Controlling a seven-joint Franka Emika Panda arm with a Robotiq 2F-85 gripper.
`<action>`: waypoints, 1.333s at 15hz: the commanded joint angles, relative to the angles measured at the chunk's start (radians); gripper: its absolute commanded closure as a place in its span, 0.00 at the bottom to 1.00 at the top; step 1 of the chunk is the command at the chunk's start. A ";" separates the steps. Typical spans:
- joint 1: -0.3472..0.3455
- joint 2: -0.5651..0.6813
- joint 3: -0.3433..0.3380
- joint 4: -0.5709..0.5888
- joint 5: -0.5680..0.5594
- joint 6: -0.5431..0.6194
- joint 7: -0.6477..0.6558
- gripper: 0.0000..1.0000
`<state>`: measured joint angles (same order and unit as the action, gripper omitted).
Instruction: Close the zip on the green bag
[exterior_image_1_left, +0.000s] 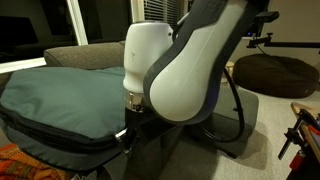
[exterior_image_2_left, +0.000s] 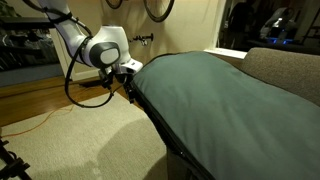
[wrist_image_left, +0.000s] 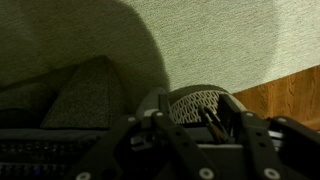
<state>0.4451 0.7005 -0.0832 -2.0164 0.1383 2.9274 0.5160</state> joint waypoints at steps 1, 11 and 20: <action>0.024 -0.013 -0.016 -0.036 0.002 0.043 0.023 0.75; 0.058 0.026 -0.020 0.030 -0.009 0.016 0.014 0.96; 0.010 0.028 -0.025 0.015 0.011 0.007 0.005 0.97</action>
<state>0.4796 0.7329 -0.1008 -1.9878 0.1408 2.9345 0.5160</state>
